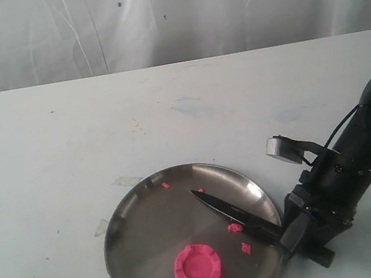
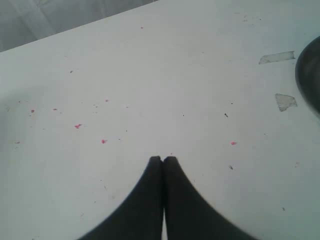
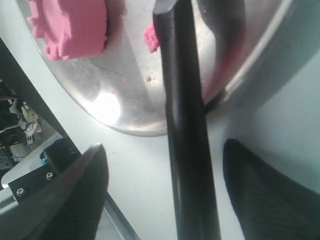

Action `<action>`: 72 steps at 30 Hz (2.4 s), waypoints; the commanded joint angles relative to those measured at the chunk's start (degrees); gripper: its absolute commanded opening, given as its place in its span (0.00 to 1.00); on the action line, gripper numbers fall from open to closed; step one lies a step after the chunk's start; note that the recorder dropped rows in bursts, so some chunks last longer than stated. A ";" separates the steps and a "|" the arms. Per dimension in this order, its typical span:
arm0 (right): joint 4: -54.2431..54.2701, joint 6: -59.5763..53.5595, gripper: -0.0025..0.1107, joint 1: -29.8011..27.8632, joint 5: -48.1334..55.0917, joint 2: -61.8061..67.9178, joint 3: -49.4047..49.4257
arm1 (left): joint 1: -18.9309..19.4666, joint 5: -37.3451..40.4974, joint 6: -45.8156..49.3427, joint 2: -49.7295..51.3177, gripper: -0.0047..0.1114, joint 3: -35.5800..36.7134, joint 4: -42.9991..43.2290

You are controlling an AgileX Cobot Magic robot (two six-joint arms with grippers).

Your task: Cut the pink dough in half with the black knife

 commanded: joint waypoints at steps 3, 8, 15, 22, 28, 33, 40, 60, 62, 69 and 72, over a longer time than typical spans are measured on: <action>0.64 -1.14 0.51 -0.07 0.42 1.66 0.38 | -0.29 0.09 -0.29 -0.21 0.04 0.21 -0.26; 0.64 -1.33 0.37 -0.07 0.42 2.03 0.38 | -0.29 0.09 -0.29 -0.21 0.04 0.21 -0.26; -0.08 -3.38 0.09 -0.07 -0.61 2.03 0.38 | -0.29 0.09 -0.29 -0.21 0.04 0.21 -0.26; -0.49 -3.53 0.02 -0.07 -0.87 2.03 0.15 | -0.29 0.09 -0.29 -0.21 0.04 0.21 -0.26; 0.95 -2.93 0.02 -0.07 0.42 -0.05 0.15 | -0.29 0.09 -0.29 -0.21 0.04 0.21 -0.26; 3.74 -2.93 0.02 0.93 0.42 -5.20 -0.49 | -0.29 0.09 -0.29 -0.21 0.04 0.21 -0.26; 8.51 -2.01 0.02 5.88 0.12 -16.95 -1.69 | -0.29 0.09 -0.29 -0.21 0.04 0.21 -0.26; 14.12 -6.10 0.02 11.44 -48.86 -23.05 13.52 | -0.32 -38.60 -16.75 -0.21 0.04 0.21 -12.75; 14.12 -6.10 0.02 11.44 -49.00 -21.21 13.62 | -0.32 -55.00 -23.58 -0.21 0.04 0.21 -12.65; 14.12 -7.64 0.02 11.44 -49.24 -18.91 13.75 | -0.32 -81.61 -33.51 -0.21 0.04 -1.36 -4.94; 14.12 -7.64 0.02 11.44 -48.43 -18.91 13.85 | -0.32 -81.84 -35.34 -0.21 0.04 -1.36 -4.27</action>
